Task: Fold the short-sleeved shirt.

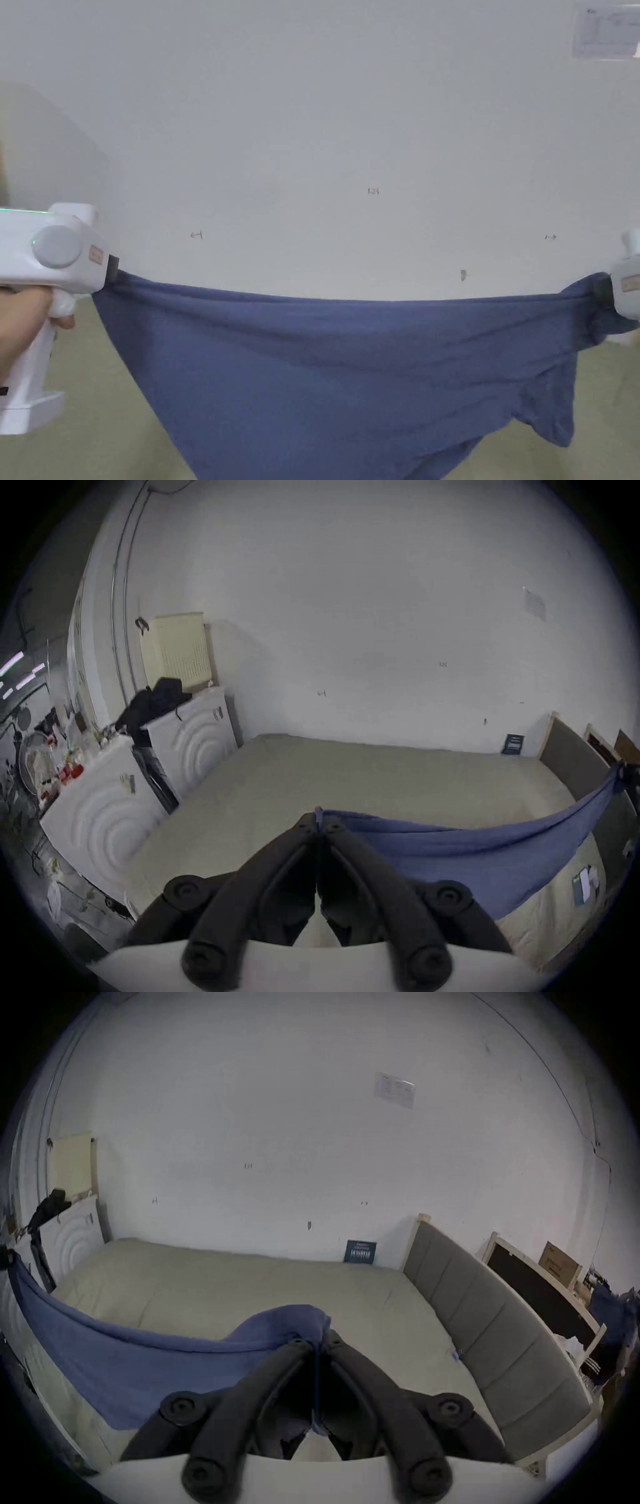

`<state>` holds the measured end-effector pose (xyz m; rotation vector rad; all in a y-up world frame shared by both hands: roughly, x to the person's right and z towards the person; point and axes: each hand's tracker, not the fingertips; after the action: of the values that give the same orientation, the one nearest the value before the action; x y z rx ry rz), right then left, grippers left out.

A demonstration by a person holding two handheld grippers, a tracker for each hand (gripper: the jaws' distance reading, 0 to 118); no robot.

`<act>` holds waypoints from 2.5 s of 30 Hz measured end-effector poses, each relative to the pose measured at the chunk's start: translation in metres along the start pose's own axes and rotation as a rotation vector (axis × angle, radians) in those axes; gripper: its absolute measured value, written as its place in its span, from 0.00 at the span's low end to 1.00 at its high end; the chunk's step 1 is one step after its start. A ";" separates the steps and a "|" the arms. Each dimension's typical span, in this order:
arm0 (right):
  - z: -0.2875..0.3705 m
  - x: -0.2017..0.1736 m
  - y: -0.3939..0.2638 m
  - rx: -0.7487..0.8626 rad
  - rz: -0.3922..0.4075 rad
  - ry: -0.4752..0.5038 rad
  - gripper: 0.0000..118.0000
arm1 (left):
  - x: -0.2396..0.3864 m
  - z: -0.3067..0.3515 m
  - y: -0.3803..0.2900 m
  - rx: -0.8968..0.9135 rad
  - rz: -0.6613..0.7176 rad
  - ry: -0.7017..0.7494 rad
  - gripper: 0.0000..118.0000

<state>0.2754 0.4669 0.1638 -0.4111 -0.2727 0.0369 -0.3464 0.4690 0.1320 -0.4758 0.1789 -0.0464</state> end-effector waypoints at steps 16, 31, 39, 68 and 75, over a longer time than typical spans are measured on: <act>-0.148 -0.048 0.027 0.011 0.042 -0.089 0.01 | 0.053 -0.159 0.040 0.020 0.015 0.063 0.00; -0.109 -0.023 -0.184 -0.284 0.054 0.014 0.01 | 0.031 -0.148 -0.175 -0.239 -0.029 -0.041 0.00; 0.008 0.004 -0.305 -0.325 0.002 0.080 0.01 | -0.013 -0.053 -0.305 -0.341 0.000 -0.075 0.00; 0.106 -0.008 -0.376 -0.334 -0.037 0.089 0.88 | -0.048 0.043 -0.385 -0.383 0.046 -0.105 0.97; 0.128 -0.062 -0.374 -0.291 0.038 0.264 0.00 | -0.077 0.069 -0.388 -0.348 0.119 -0.069 0.00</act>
<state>0.1736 0.1685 0.4099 -0.7038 -0.0078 -0.0200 -0.4112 0.1617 0.3829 -0.8113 0.1472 0.1199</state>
